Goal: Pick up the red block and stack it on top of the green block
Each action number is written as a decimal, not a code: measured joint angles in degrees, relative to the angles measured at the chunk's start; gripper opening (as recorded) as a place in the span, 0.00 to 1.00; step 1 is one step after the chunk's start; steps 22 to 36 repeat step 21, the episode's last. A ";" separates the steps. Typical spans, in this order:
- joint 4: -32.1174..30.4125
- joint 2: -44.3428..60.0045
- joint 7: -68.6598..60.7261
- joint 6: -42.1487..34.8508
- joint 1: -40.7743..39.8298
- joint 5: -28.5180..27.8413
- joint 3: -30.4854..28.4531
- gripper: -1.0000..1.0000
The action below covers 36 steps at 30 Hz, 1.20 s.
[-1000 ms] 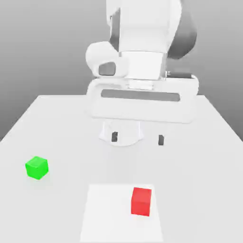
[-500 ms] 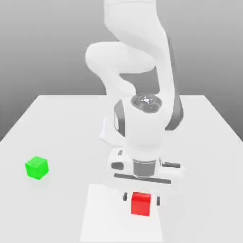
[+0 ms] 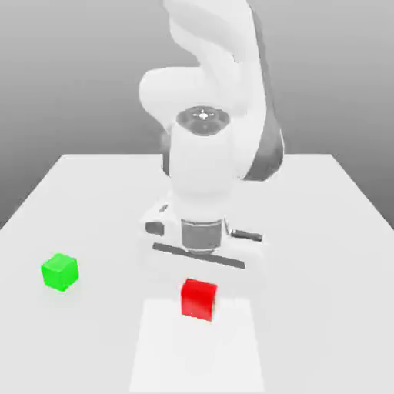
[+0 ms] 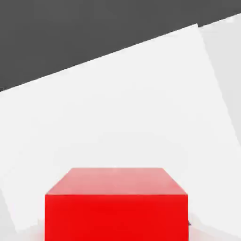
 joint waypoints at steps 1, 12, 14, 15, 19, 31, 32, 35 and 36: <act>-0.39 -0.80 1.65 -0.39 -2.70 -0.37 -1.12 0.00; -4.39 -7.59 16.61 -2.92 -23.85 -0.98 -14.90 0.00; -4.38 -4.42 15.94 0.16 -24.30 0.69 -15.27 0.00; -4.33 -2.49 15.22 2.02 -24.15 1.80 -15.35 0.00; -4.06 4.80 11.57 8.85 -24.60 7.09 -13.74 1.00; -4.06 4.80 11.57 8.85 -24.60 7.09 -13.74 1.00; -4.06 4.80 11.57 8.85 -24.60 7.09 -13.74 1.00; -4.06 4.80 11.57 8.85 -24.60 7.09 -13.74 1.00; -4.06 4.80 11.57 8.85 -24.60 7.09 -13.74 1.00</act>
